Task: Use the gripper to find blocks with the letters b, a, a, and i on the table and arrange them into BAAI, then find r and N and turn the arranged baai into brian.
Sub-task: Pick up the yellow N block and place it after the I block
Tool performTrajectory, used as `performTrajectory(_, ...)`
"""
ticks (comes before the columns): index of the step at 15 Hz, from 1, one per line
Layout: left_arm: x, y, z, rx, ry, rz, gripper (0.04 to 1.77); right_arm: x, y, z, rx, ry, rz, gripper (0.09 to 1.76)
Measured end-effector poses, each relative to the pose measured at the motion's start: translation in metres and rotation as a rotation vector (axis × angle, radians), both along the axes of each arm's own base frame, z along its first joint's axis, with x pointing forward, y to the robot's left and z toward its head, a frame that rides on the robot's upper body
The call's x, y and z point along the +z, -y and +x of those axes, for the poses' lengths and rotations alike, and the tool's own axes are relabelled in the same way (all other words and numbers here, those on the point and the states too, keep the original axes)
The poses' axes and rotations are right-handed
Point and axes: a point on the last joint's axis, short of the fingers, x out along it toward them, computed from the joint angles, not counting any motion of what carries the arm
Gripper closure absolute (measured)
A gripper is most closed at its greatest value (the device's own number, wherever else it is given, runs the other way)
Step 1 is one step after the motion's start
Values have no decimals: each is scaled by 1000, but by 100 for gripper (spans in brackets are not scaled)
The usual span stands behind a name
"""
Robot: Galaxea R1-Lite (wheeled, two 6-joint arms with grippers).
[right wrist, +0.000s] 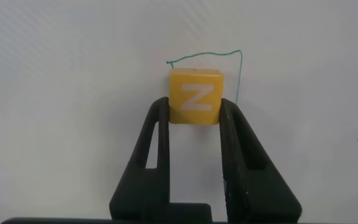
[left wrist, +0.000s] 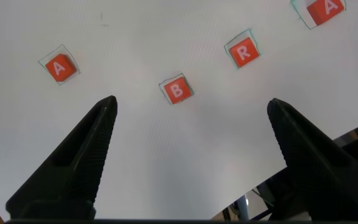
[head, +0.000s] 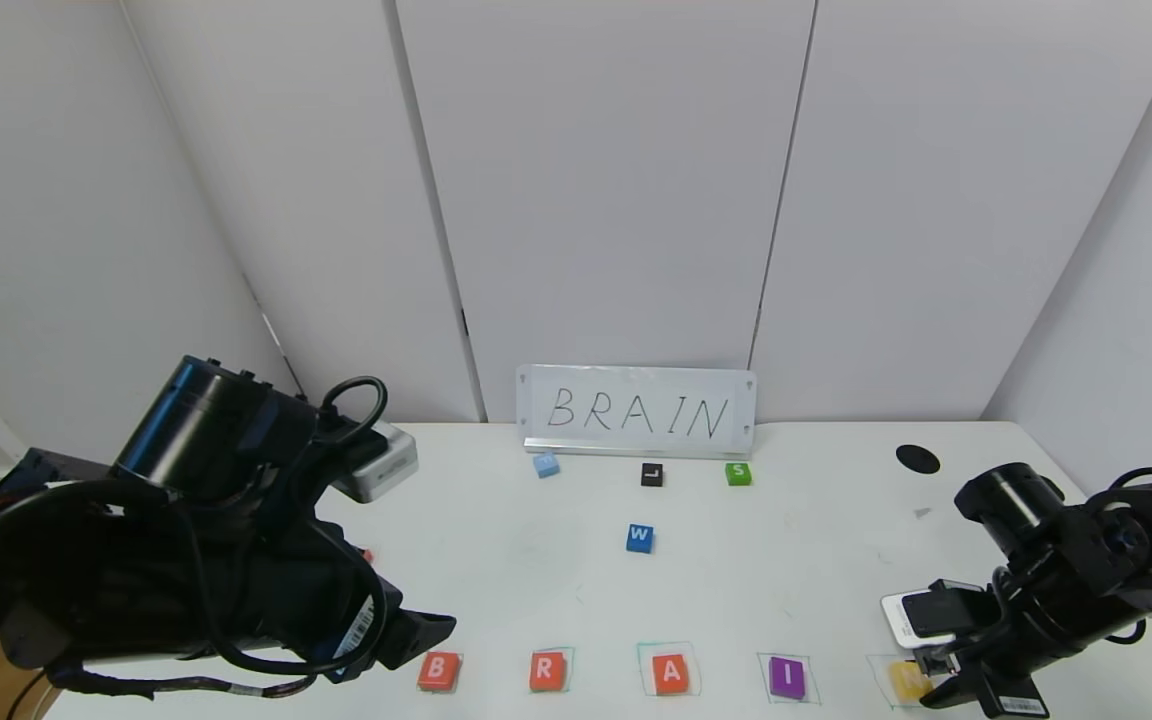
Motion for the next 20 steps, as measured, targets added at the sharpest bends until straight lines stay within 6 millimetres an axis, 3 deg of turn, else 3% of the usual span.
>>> performTrajectory(13, -8, 4, 2, -11, -31, 18, 9, -17, 0, 5, 6, -14, 7, 131)
performTrajectory(20, -9, 5, 3, -11, -34, 19, 9, -22, 1, 7, 7, -22, 6, 66)
